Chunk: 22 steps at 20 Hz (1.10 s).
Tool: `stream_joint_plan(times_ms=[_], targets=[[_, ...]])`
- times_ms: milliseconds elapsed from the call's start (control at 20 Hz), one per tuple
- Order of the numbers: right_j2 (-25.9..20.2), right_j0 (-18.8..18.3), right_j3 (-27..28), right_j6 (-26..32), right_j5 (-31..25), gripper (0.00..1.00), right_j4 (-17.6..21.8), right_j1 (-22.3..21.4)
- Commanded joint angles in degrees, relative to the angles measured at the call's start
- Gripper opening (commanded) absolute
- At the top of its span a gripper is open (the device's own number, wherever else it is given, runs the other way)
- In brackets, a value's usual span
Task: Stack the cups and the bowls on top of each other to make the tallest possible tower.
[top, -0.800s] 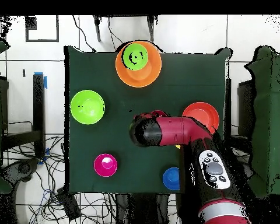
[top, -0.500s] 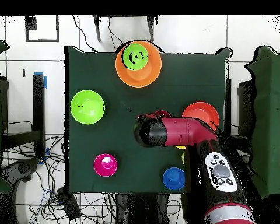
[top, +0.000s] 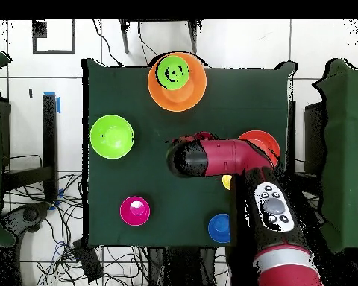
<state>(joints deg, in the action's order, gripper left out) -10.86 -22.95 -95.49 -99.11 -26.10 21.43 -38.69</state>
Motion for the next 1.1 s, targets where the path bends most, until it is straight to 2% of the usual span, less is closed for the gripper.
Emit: stream_joint_plan(times_ms=[50, 250, 700, 950, 1100], targets=[[-3.6, 5.1, 10.2, -1.2, -7.8, 0.00, -0.7, 4.9], [-3.3, 7.5, 14.1, -2.2, -10.8, 0.00, -1.9, 6.0], [-2.7, 10.7, 24.5, -2.2, -21.7, 0.00, -5.0, 7.5], [-3.3, 12.3, 34.0, -1.8, -27.1, 0.00, -6.0, 11.3], [-3.3, 12.8, 36.8, -1.8, -27.4, 0.00, -6.4, 12.8]])
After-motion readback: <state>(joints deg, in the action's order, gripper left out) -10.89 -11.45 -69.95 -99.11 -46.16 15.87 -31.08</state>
